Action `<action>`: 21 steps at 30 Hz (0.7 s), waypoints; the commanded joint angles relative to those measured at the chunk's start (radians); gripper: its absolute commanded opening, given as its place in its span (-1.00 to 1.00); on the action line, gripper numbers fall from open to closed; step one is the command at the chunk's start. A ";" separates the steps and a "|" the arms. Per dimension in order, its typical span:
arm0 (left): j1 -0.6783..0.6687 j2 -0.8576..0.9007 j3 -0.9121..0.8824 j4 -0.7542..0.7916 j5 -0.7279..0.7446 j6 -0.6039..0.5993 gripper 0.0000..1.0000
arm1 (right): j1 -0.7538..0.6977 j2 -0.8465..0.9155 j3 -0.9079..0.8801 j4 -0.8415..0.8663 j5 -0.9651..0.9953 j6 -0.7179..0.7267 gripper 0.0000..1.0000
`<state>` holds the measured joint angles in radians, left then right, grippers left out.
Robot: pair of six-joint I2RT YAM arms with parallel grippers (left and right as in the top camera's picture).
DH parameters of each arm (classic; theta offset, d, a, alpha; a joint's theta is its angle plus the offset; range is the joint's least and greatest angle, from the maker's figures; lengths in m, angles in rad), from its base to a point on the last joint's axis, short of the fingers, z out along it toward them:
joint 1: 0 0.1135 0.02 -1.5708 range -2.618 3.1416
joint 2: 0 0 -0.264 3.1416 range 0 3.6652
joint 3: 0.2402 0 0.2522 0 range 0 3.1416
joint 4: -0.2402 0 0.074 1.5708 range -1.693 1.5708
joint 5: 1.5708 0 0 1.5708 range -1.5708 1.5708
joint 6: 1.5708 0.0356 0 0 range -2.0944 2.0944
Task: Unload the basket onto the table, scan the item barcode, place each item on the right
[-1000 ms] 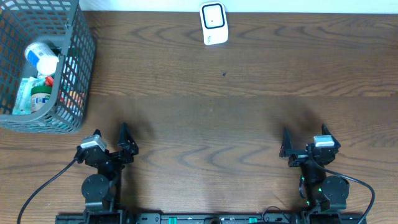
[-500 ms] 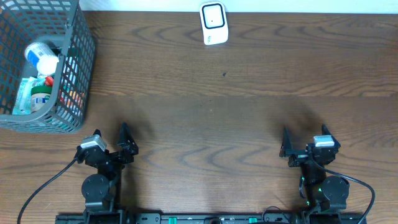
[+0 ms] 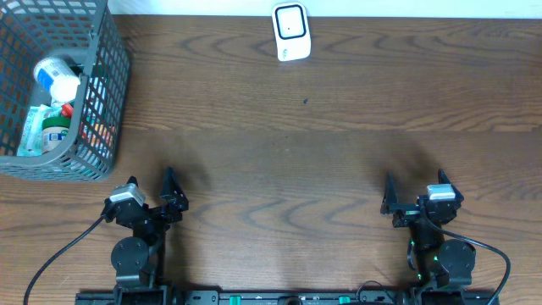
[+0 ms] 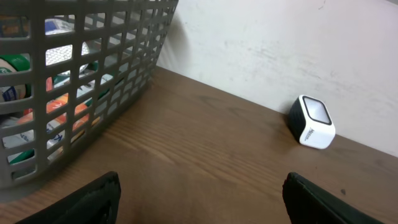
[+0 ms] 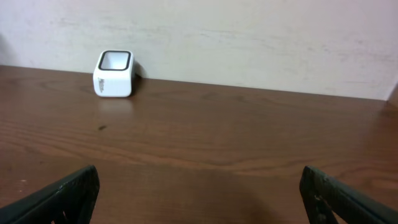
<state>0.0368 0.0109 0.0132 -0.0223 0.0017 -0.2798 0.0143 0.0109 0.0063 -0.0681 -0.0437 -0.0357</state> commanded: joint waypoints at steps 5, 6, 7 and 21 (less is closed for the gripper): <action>0.003 -0.007 0.077 -0.069 0.135 0.010 0.69 | 0.006 -0.004 -0.001 -0.004 0.010 0.013 0.98; 0.003 -0.006 0.113 -0.094 0.145 -0.006 0.69 | 0.006 -0.004 -0.001 -0.004 0.010 0.013 0.98; 0.003 -0.003 0.164 -0.135 0.144 -0.021 0.69 | 0.006 -0.004 -0.001 -0.004 0.010 0.013 0.99; 0.003 0.599 1.257 -0.857 0.144 0.089 0.69 | 0.006 -0.004 -0.001 -0.004 0.009 0.013 0.99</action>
<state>0.0368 0.4522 1.0538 -0.7971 0.1329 -0.2657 0.0143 0.0109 0.0063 -0.0685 -0.0429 -0.0353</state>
